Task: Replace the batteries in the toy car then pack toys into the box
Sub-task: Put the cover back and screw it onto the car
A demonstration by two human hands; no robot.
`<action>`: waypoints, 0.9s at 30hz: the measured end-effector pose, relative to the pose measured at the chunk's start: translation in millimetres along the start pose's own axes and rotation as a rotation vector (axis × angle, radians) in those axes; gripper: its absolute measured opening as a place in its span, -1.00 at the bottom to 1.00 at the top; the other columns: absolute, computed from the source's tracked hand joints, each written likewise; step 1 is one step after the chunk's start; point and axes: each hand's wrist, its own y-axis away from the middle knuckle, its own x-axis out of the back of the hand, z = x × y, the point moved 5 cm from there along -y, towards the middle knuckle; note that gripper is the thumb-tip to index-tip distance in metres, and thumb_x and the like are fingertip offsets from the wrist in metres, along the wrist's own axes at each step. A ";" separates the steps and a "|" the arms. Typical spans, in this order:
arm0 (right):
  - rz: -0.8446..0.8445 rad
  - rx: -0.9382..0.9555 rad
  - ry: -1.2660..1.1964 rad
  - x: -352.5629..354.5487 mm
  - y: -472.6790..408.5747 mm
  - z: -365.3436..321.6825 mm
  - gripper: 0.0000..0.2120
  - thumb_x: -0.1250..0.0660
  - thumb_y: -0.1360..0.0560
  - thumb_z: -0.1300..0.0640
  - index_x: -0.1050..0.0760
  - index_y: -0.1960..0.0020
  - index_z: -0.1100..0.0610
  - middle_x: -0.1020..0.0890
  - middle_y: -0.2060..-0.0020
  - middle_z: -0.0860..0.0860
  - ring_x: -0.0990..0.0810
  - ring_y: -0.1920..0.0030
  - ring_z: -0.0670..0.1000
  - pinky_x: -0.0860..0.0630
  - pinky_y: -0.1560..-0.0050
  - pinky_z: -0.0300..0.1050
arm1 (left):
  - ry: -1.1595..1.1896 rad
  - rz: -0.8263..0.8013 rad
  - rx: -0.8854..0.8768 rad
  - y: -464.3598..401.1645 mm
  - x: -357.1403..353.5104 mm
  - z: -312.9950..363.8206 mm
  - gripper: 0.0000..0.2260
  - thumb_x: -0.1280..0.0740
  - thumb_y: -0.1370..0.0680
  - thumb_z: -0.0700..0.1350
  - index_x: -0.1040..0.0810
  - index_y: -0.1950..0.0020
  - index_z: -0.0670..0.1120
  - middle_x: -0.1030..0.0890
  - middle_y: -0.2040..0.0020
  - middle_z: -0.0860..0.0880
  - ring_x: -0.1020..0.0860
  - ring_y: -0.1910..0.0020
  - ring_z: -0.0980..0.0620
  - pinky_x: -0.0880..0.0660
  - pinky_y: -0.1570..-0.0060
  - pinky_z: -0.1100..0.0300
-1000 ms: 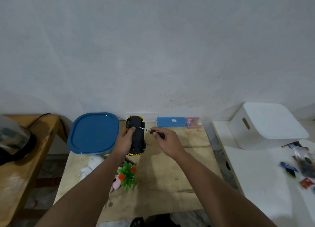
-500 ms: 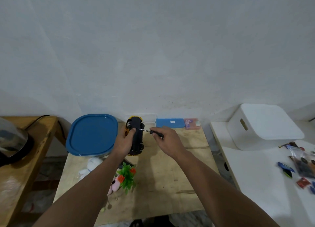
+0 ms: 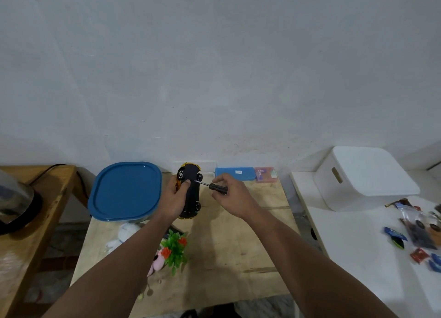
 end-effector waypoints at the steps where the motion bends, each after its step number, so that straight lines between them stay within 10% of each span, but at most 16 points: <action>1: -0.003 -0.012 -0.004 1.1 0.9 0.7 -0.87 -0.41 -0.53 0.01 -0.53 -0.06 -0.08 -0.68 0.07 -0.03 -0.64 0.08 -0.11 -0.58 0.04 -0.16 | -0.003 -0.002 -0.003 0.8 -0.4 0.8 -0.84 -0.25 -0.71 0.03 -0.52 -0.27 0.10 -0.65 -0.08 -0.03 -0.64 -0.05 -0.03 -0.55 0.09 0.07; 9: -0.031 0.029 0.186 6.4 -1.3 -9.4 -0.65 -0.26 -0.62 -0.12 -0.60 0.18 0.08 -0.58 0.35 -0.01 -0.54 0.29 -0.01 -0.48 0.21 -0.01 | -0.085 -0.035 -0.003 8.5 -1.7 -4.2 -0.85 -0.25 -0.70 0.08 -0.50 -0.25 0.13 -0.65 -0.06 -0.03 -0.65 -0.06 -0.06 -0.61 -0.15 -0.15; 27: -0.072 0.020 0.000 20.4 10.1 -11.8 -0.88 -0.47 -0.51 -0.01 -0.67 -0.02 -0.03 -0.68 0.13 -0.16 -0.62 0.10 -0.22 -0.51 0.08 -0.29 | 0.052 -0.052 0.038 28.6 -8.9 -1.1 -0.90 -0.24 -0.64 0.17 -0.53 -0.12 0.34 -0.67 -0.13 -0.03 -0.65 -0.15 -0.09 -0.55 -0.27 -0.27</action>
